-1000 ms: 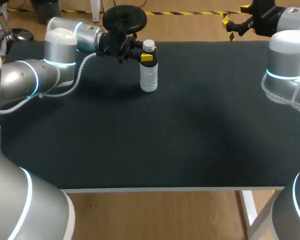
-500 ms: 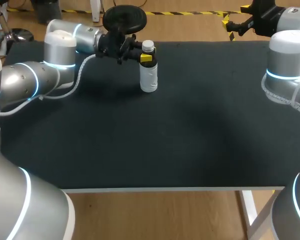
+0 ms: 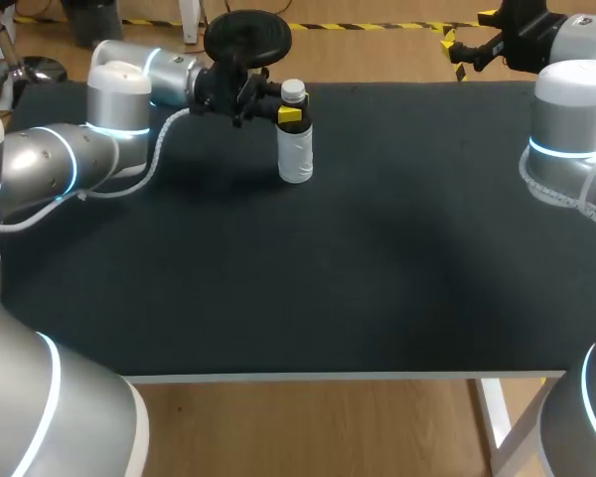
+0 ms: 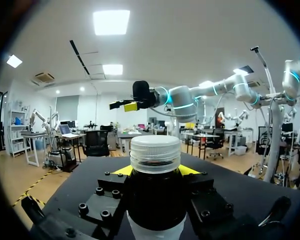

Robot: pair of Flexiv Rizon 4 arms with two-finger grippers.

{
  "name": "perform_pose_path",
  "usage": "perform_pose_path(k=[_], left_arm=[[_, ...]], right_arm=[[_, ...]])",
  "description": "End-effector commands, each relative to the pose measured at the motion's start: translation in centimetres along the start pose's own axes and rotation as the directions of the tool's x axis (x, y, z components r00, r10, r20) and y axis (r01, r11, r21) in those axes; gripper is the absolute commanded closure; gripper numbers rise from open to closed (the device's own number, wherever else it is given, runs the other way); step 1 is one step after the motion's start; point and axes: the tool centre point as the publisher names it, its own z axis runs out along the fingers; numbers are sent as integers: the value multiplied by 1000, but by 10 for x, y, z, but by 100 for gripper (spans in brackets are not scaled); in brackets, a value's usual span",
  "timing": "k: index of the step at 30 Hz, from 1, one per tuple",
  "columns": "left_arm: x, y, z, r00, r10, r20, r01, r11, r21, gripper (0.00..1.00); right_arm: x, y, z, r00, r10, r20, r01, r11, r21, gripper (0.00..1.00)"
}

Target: Unscrew the bottle cap

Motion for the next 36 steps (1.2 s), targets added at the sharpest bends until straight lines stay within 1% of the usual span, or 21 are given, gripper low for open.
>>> perform_pose_path(k=[1,31,36], left_arm=[[-3,2,-1,1000,1,-6,-1,1000,2,100],[-3,2,-1,1000,1,-6,-1,1000,2,100],[-3,2,-1,1000,1,-6,-1,1000,2,100]], right_arm=[[0,0,0,1000,0,-1,0,1000,-2,0],[0,0,0,1000,0,-1,0,1000,-2,0],[21,8,8,1000,26,-10,-27,998,-58,0]])
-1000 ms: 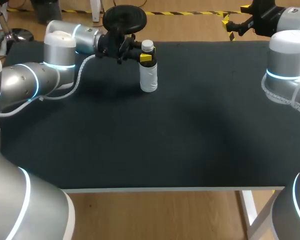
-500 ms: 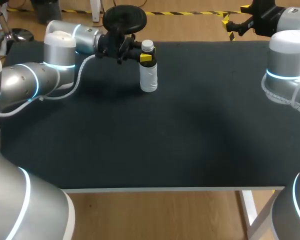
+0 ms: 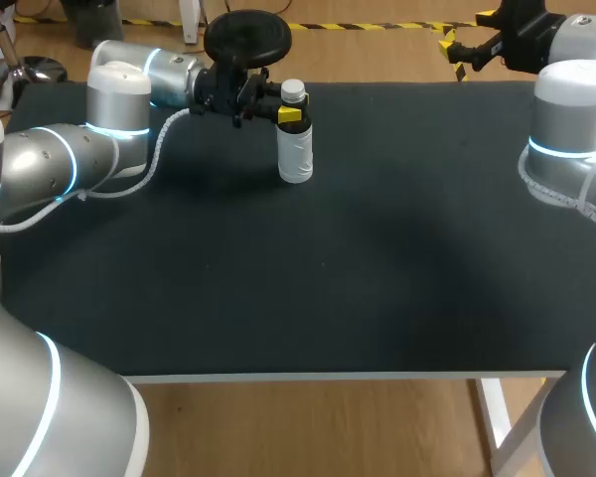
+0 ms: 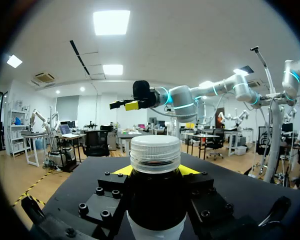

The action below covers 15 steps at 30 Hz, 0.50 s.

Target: Unscrew the bottle cap

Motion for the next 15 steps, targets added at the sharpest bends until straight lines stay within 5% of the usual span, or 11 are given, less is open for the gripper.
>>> perform_pose_path(k=[1,15], left_arm=[[-3,2,-1,1000,0,-6,0,1000,1,100],[-3,2,-1,1000,0,-6,0,1000,1,100]], right_arm=[[14,4,7,1000,7,15,-6,999,-53,0],[103,26,39,997,72,26,-68,989,-133,0]])
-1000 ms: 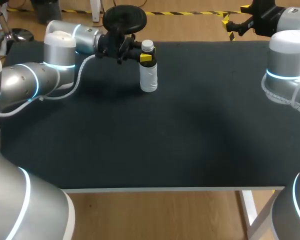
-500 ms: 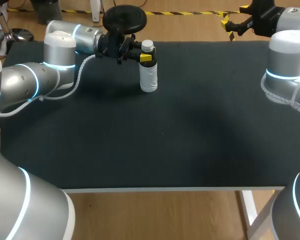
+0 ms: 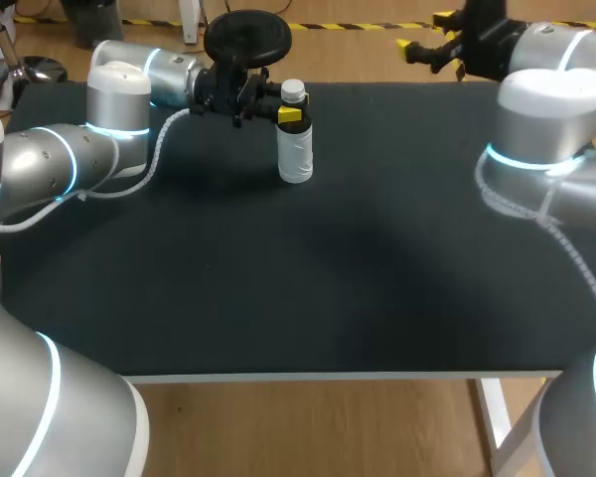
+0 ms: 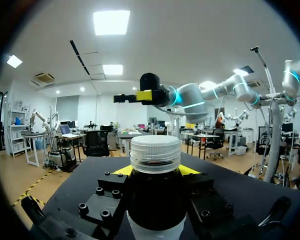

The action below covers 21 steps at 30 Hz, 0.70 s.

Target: Unscrew the bottle cap

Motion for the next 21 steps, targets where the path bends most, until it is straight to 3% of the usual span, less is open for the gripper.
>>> perform_pose_path(k=[1,13,21], left_arm=[[-3,2,-1,1000,0,-6,0,1000,1,100],[-3,2,-1,1000,0,-6,0,1000,1,100],[-3,2,-1,1000,0,-6,0,1000,1,100]], right_arm=[[33,-9,15,996,16,83,-12,999,-44,0],[92,-22,47,999,35,32,-31,990,-138,0],[123,-20,59,998,19,59,-9,987,-163,0]])
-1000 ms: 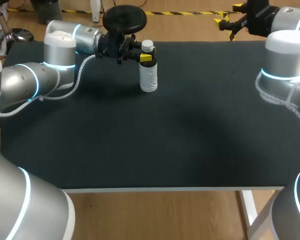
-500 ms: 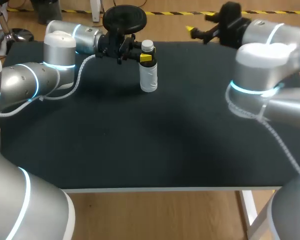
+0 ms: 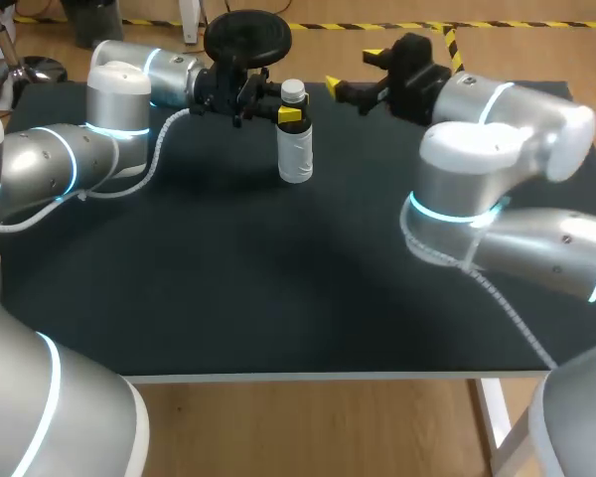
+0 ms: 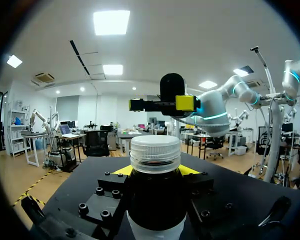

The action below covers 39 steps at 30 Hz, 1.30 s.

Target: Unscrew the bottle cap

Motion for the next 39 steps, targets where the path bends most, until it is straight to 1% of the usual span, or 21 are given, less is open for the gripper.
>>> perform_pose_path(k=[1,7,15,20,27,39], left_arm=[[-3,2,-1,1000,0,-6,0,1000,1,100],[-3,2,-1,1000,0,-6,0,1000,1,100],[-3,2,-1,1000,0,-6,0,1000,1,100],[-3,2,-1,1000,0,-6,0,1000,1,100],[-3,2,-1,1000,0,-6,0,1000,1,100],[-3,2,-1,1000,0,-6,0,1000,1,100]], right_arm=[[19,-3,11,993,-6,117,17,996,-88,0],[45,-4,27,994,-4,111,14,995,-94,0],[57,-8,39,995,-7,100,16,995,-94,0],[61,-8,47,997,12,74,-5,995,-98,0],[64,-13,59,998,37,57,-32,996,-86,0],[61,-20,69,998,51,46,-48,997,-68,0]])
